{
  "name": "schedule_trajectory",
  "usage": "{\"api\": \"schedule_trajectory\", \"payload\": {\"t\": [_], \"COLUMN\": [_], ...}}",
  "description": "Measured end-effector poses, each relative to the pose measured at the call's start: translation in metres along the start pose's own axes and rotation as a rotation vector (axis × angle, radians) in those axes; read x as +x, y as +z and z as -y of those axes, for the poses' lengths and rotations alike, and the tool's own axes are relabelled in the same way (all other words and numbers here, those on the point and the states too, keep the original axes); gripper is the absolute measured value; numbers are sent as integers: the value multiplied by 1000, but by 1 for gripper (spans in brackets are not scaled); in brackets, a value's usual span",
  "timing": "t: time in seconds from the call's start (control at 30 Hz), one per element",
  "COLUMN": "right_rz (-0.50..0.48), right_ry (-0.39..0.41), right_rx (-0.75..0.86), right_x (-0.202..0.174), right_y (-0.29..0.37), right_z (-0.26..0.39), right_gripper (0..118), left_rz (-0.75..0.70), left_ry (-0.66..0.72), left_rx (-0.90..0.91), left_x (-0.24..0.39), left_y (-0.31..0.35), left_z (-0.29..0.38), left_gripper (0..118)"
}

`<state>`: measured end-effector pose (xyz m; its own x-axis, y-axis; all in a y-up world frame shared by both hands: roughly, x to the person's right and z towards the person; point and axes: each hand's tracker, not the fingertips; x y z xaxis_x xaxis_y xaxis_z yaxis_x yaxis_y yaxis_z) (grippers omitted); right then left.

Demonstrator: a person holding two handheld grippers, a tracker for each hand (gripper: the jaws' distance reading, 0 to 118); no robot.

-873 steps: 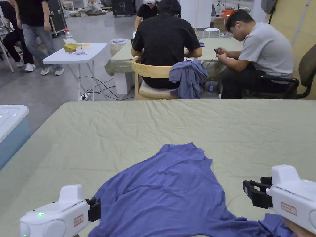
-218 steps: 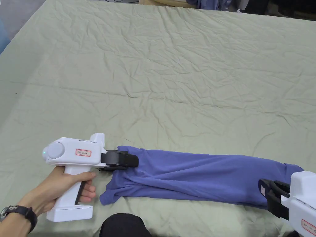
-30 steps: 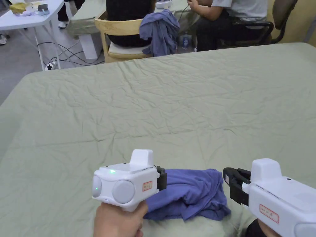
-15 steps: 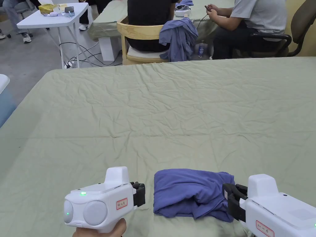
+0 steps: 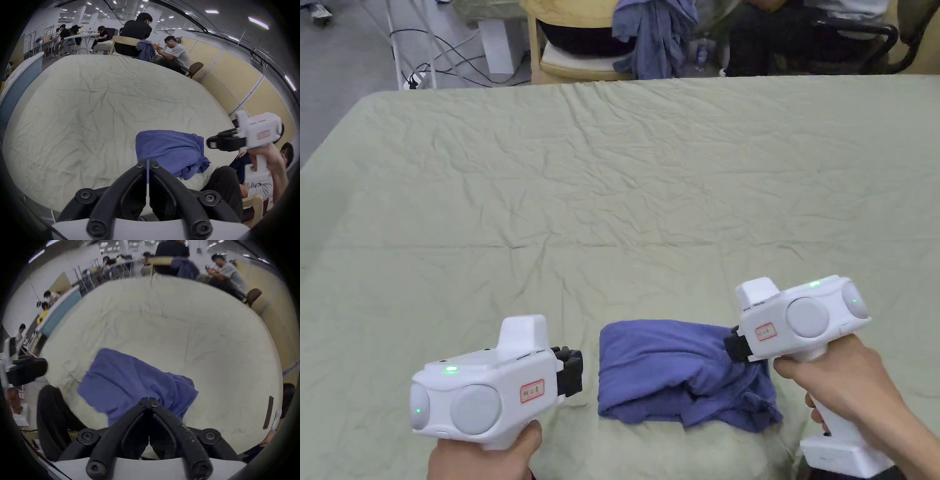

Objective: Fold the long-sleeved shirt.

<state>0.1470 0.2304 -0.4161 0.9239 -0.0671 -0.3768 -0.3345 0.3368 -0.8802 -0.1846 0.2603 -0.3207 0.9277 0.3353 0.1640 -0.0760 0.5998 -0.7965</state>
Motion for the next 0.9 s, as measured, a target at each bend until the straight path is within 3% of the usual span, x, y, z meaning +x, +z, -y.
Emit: {"api": "schedule_trajectory", "payload": {"t": [0.2, 0.33, 0.4, 0.43, 0.5, 0.57, 0.7, 0.9], "right_rz": [3, 3, -3, -8, -18, -20, -24, -55], "right_ry": [-18, -32, -28, -30, -42, -45, -39, -55], "right_rx": [-119, -105, -101, -98, -90, -84, -80, -66], "right_x": [8, 9, 11, 12, 14, 13, 13, 21], "right_y": [-67, -69, -65, -65, -66, -66, -65, -65], "right_z": [-1, 3, 4, 5, 7, 9, 8, 12], "right_gripper": [1, 1, 1, 1, 1, 1, 1, 1], "left_rz": [8, 24, 74, 100, 199, 300, 458, 467], "left_ry": [21, 21, 45, 90, 195, 230, 211, 259], "left_rx": [-45, -79, -96, -101, -122, -168, -266, -344], "left_x": [-10, -16, -21, -27, -44, -58, -81, -113], "left_y": [-16, -26, -34, -41, -55, -75, -119, -175], "left_z": [-1, -1, -3, -5, -11, -18, -26, -20], "left_gripper": [2, 3, 23, 39, 45, 74, 76, 76]}}
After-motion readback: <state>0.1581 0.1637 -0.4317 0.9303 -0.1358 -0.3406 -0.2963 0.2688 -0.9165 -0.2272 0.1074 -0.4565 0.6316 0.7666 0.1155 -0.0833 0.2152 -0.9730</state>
